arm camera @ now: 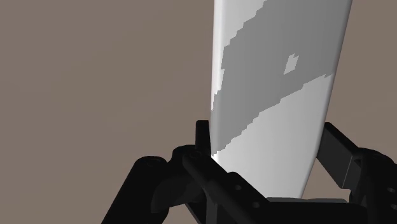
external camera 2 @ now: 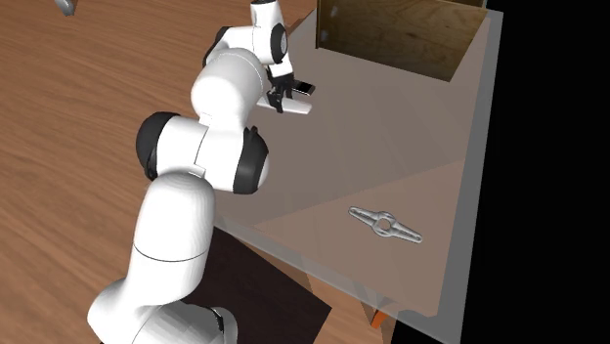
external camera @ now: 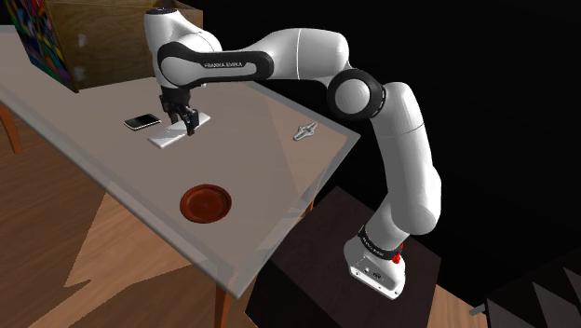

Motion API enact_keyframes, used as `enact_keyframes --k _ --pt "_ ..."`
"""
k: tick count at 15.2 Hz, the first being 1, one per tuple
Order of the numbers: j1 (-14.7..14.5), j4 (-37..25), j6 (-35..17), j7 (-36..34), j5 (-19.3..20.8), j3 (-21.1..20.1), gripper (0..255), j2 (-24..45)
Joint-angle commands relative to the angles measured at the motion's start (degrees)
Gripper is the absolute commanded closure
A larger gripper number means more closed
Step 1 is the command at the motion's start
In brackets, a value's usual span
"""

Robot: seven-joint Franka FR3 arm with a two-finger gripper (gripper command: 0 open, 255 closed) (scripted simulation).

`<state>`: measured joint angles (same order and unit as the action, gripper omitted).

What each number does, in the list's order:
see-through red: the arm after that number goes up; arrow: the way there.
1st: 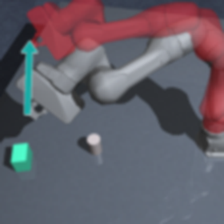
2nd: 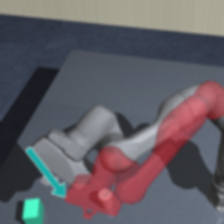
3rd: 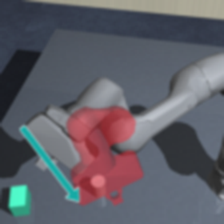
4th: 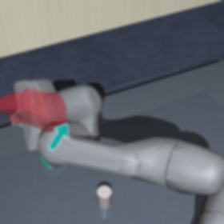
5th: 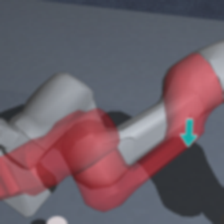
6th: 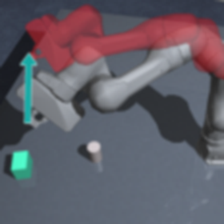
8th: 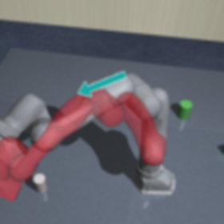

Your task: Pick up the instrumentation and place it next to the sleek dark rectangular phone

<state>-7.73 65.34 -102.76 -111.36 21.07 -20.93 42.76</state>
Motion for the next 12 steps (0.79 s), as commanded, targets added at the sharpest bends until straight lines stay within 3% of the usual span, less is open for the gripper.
enact_keyframes --k 1,6,12 --pt "0.03 0.91 -1.31 -0.32 0.18 0.09 255 0.41" --pt "0.23 3.02 -4.20 -0.92 0.60 0.33 255 1.31" --pt "0.23 3.02 -4.20 -0.92 0.60 0.33 255 1.31"
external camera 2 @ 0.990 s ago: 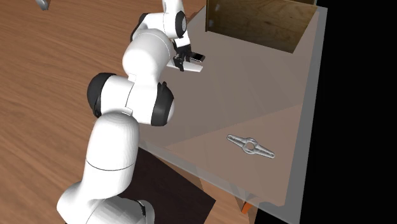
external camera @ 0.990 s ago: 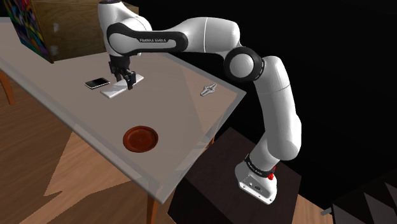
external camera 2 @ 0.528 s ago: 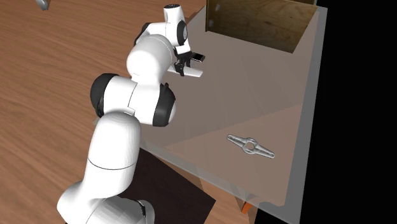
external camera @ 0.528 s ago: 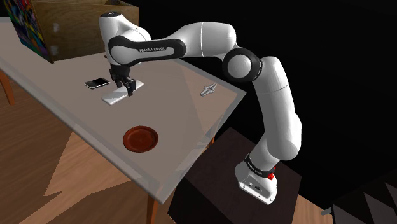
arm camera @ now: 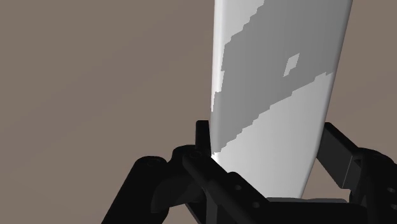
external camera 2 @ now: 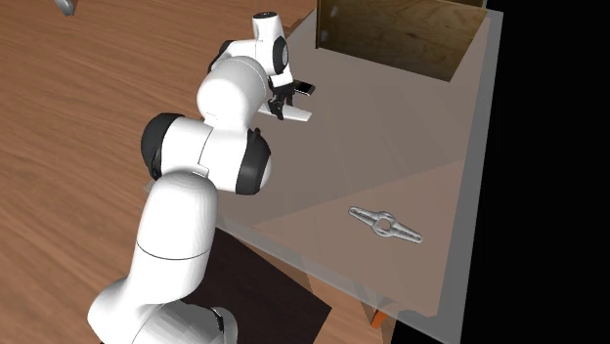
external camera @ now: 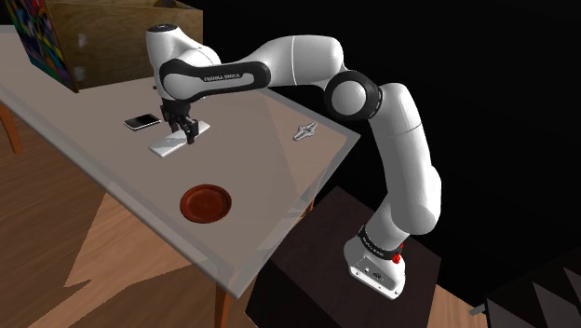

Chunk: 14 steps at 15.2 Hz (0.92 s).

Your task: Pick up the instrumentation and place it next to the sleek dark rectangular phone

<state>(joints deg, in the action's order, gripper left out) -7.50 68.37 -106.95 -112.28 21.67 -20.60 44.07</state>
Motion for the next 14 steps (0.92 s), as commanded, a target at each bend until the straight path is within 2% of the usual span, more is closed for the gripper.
enact_keyframes --k 1,2,7,11,14 --pt "0.00 -0.01 -0.01 0.00 0.00 0.00 255 -0.01" --pt "0.00 -0.02 -0.01 0.00 0.00 0.00 0 0.00" --pt "0.00 -0.02 -0.01 0.00 0.00 0.00 0 0.00" --pt "-1.15 -5.75 6.48 0.87 -0.67 -0.41 0 -0.96" --pt "-1.15 -5.75 6.48 0.87 -0.68 -0.40 0 -0.96"
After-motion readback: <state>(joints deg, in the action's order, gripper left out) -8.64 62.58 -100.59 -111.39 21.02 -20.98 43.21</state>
